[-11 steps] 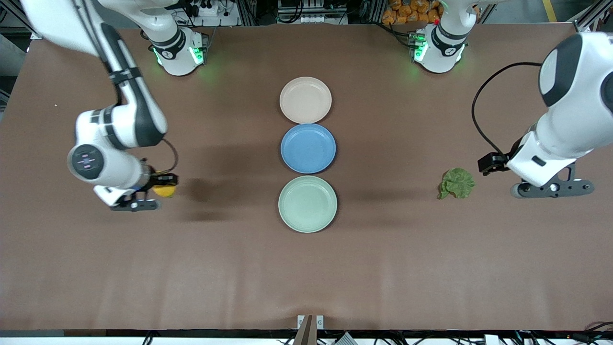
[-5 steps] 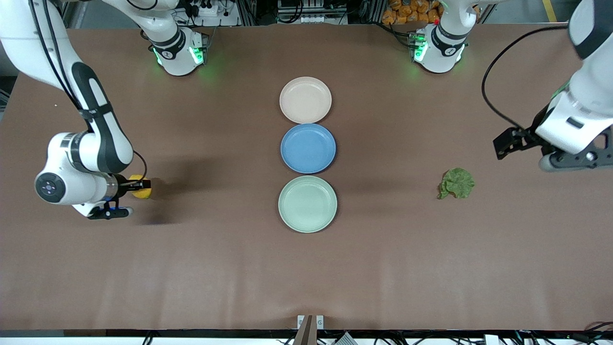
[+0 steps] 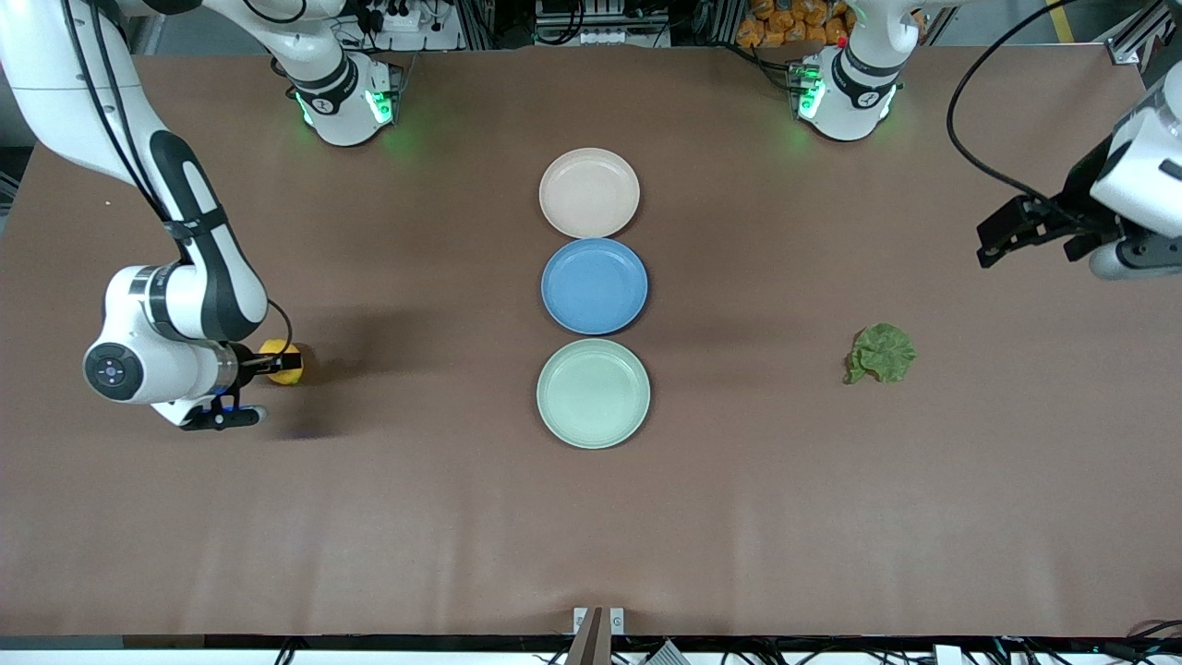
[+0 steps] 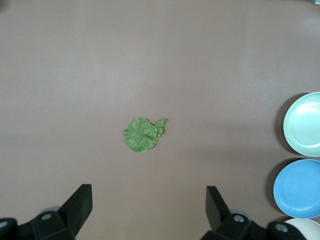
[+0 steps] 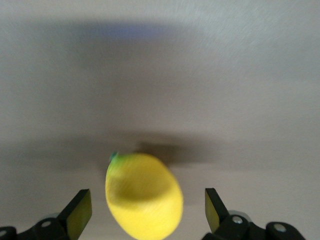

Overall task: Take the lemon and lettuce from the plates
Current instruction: 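Open the right gripper to set the lemon on the table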

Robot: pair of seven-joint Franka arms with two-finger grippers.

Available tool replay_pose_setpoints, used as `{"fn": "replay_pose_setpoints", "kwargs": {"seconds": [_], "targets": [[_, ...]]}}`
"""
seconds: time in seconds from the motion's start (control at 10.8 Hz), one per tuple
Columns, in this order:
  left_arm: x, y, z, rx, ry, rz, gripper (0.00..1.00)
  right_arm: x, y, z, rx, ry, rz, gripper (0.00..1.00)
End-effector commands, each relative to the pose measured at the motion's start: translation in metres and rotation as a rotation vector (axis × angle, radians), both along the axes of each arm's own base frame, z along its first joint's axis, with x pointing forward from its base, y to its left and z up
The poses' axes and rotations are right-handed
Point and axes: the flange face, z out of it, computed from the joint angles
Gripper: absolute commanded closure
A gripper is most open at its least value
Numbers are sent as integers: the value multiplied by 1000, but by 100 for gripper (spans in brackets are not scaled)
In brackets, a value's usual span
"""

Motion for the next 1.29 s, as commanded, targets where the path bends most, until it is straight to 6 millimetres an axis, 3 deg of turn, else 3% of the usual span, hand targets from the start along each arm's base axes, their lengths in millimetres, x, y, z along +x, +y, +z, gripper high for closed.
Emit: {"fn": "replay_pose_setpoints", "kwargs": {"seconds": [0.0, 0.09, 0.18, 0.46, 0.65, 0.74, 1.01, 1.2], "targets": [[-27, 0, 18, -20, 3, -26, 0, 5, -14, 44, -21, -24, -31, 0], [-29, 2, 20, -28, 4, -22, 0, 0, -21, 59, -18, -36, -45, 0], [-29, 2, 20, -40, 5, -20, 0, -16, -18, 74, -22, -41, -40, 0], [-32, 3, 14, -57, 41, -24, 0, -82, -4, 136, -43, -81, -29, 0], [-32, 3, 11, -54, 49, -23, 0, -98, -2, 179, -54, -117, -32, 0], [-32, 4, 10, -55, 50, -22, 0, -101, -1, 208, -59, -143, -33, 0], [-31, 5, 15, -45, 40, -36, 0, -82, 2, 307, -17, -231, -58, 0], [-31, 7, 16, -41, 36, -73, 0, -76, 2, 357, 37, -284, -81, 0]]}}
